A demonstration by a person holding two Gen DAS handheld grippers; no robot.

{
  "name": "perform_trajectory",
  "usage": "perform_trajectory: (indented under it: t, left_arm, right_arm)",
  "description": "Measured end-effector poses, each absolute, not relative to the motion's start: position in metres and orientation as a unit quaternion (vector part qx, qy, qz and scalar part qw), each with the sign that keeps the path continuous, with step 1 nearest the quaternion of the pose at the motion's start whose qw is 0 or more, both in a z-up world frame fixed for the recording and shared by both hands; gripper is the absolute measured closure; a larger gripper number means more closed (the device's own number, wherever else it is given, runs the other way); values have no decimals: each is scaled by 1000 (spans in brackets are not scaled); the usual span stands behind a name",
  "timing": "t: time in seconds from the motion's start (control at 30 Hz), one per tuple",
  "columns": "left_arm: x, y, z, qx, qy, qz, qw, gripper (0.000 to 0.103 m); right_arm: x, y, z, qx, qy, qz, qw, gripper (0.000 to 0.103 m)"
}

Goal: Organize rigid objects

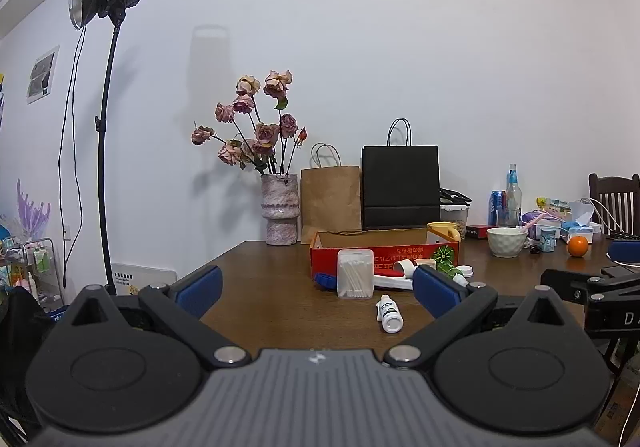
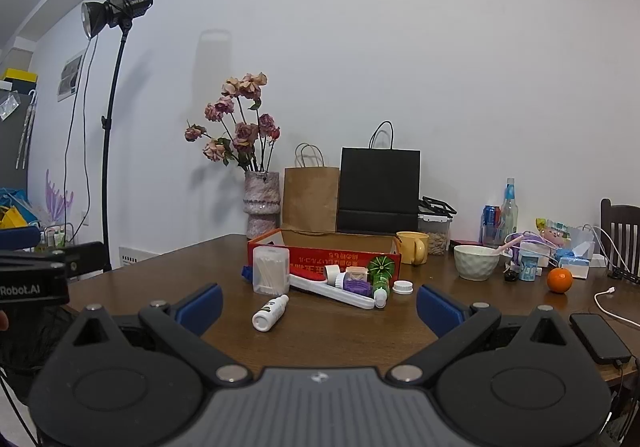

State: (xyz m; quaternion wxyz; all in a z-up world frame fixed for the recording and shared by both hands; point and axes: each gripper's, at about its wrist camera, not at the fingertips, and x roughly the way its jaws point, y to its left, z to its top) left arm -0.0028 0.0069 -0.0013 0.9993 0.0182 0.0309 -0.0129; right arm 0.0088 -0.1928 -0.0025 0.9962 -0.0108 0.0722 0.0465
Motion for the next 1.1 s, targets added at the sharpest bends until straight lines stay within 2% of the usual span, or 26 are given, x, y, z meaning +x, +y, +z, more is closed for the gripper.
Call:
perform_trajectory:
  t: [1.1]
  left_arm:
    - [-6, 5, -2, 19, 28, -12, 999, 0]
  right_arm:
    - [7, -194, -1, -10, 73, 44, 996, 0]
